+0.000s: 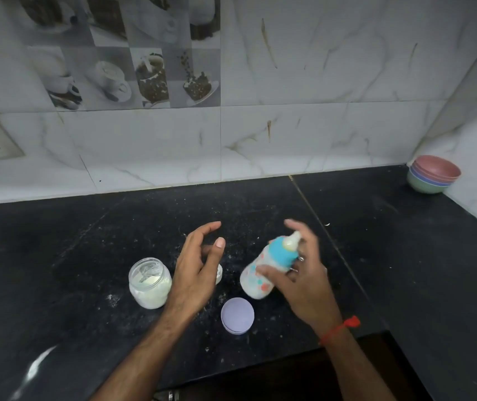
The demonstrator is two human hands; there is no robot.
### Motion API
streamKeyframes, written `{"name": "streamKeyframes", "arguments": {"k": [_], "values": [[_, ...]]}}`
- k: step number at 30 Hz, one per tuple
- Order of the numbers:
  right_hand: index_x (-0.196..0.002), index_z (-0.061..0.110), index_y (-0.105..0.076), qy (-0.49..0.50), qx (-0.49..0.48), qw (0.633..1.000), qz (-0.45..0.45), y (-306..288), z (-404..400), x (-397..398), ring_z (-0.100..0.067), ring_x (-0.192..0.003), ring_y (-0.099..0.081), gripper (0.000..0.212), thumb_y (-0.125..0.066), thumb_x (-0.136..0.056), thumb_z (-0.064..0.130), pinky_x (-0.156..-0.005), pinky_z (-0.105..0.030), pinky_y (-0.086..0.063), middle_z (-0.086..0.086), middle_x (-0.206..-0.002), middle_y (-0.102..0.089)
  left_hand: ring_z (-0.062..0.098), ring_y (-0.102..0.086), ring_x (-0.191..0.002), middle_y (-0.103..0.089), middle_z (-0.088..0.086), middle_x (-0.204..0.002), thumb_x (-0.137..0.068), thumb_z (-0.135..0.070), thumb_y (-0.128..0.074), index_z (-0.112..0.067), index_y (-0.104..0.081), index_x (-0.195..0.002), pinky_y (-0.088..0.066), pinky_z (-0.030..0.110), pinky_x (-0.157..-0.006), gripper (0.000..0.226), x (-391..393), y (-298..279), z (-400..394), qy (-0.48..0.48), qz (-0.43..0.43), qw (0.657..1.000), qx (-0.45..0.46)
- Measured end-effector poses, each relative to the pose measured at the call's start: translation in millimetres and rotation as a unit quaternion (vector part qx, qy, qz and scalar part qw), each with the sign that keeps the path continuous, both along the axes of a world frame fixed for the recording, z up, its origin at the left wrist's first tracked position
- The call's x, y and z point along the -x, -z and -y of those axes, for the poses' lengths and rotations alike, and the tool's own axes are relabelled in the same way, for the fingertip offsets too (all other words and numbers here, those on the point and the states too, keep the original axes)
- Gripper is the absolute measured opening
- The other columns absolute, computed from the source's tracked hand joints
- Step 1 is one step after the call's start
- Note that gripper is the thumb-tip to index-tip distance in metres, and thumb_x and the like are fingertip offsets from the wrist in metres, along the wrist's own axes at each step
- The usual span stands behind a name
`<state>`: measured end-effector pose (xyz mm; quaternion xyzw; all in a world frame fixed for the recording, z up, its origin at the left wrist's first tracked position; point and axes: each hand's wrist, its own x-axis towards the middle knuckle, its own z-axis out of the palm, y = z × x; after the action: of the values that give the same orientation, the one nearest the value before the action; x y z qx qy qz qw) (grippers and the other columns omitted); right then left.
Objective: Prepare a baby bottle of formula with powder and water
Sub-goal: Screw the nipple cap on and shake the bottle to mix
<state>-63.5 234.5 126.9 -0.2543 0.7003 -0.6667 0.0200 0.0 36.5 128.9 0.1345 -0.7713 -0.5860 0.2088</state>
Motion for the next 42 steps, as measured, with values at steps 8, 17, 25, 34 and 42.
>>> {"name": "streamKeyframes", "arguments": {"k": [8,17,25,34,42], "values": [[-0.140,0.041,-0.055,0.076,0.256,0.940,0.211,-13,-3,3,-0.023,-0.110,-0.075,0.071,-0.085,-0.078,0.024,-0.084,-0.036,-0.064,-0.011,-0.129,-0.072,0.005,-0.068,-0.104,-0.063,-0.008,-0.132,-0.106,-0.032,-0.057,-0.051,-0.056,-0.128,-0.059,0.048,-0.093,0.029,-1,0,-1,0.003,0.002,1.000,-0.003],[-0.148,0.023,-0.051,0.104,0.365,0.869,0.318,7,0,3,-0.021,-0.109,-0.076,0.059,-0.071,-0.093,0.034,-0.078,-0.034,-0.064,-0.010,-0.133,-0.070,0.005,-0.068,-0.104,-0.062,-0.011,-0.132,-0.106,-0.033,-0.057,-0.054,-0.055,-0.127,-0.060,0.048,-0.092,0.030,0,-1,0,0.005,0.002,1.000,-0.002],[-0.145,0.057,-0.043,-0.081,-0.122,0.987,-0.061,-9,5,-6,-0.011,-0.131,-0.059,0.085,-0.088,-0.081,0.025,-0.105,-0.029,-0.051,0.019,-0.147,-0.054,0.003,-0.067,-0.102,-0.060,-0.012,-0.133,-0.106,-0.030,-0.058,-0.042,-0.058,-0.135,-0.060,0.046,-0.091,0.031,4,3,-2,0.010,0.006,1.000,0.019],[-0.135,0.006,-0.063,0.080,0.529,0.717,0.446,-4,4,6,-0.028,-0.120,-0.071,0.052,-0.061,-0.100,0.044,-0.090,-0.036,-0.064,-0.020,-0.134,-0.070,0.006,-0.067,-0.101,-0.062,-0.011,-0.131,-0.106,-0.030,-0.058,-0.045,-0.058,-0.132,-0.058,0.052,-0.093,0.030,1,2,2,-0.004,0.008,1.000,-0.003],[-0.147,0.059,-0.036,0.043,-0.138,0.980,-0.138,11,2,7,-0.005,-0.131,-0.056,0.085,-0.084,-0.086,0.025,-0.106,-0.021,-0.048,0.020,-0.147,-0.051,0.003,-0.067,-0.102,-0.061,-0.010,-0.134,-0.106,-0.030,-0.058,-0.045,-0.057,-0.132,-0.059,0.047,-0.093,0.030,4,6,1,0.003,0.013,1.000,0.007]]}}
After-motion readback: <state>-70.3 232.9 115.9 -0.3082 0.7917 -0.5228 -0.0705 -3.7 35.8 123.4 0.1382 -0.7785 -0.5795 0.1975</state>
